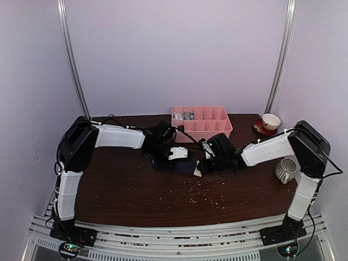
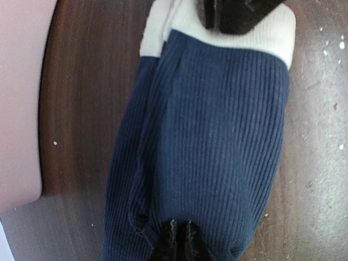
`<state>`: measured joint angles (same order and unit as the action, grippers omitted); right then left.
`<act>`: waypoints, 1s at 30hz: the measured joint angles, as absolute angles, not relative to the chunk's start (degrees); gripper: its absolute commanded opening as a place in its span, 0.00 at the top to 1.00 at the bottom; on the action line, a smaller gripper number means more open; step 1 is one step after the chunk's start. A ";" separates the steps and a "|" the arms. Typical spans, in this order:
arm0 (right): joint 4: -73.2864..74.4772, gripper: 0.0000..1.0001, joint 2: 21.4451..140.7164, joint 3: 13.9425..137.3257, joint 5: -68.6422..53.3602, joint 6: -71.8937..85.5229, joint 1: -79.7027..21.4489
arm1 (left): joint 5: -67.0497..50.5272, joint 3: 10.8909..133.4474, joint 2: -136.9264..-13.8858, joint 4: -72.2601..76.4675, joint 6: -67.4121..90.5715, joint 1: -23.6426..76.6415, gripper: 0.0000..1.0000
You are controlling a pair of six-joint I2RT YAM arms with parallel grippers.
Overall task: Roll the underwear
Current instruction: Adjust the underwear at the center of the board.
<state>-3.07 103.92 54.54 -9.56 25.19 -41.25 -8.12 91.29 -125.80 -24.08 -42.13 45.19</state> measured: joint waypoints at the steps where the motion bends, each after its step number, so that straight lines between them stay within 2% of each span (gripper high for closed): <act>1: -2.87 0.95 104.33 54.81 -9.45 25.15 -40.95 | -7.53 91.00 -125.86 -24.10 -42.30 45.08 0.93; 8: -2.13 0.94 105.91 56.42 -8.73 24.56 -39.59 | -5.15 90.43 -126.10 -22.83 -43.62 44.47 0.93; 11: -1.52 0.94 106.26 56.86 -8.32 24.38 -38.94 | -4.75 90.11 -126.13 -22.06 -44.29 44.45 0.90; 14: -1.48 0.94 106.83 57.32 -8.43 24.08 -38.17 | -4.69 89.69 -126.13 -20.88 -44.86 44.40 0.74; 16: -1.52 0.94 107.04 57.65 -9.19 23.66 -37.78 | -4.69 89.67 -126.13 -20.16 -45.10 44.18 0.70; 30: 0.64 0.93 106.26 61.67 -14.06 21.34 -37.47 | -7.75 90.65 -125.14 -21.93 -44.45 43.07 0.68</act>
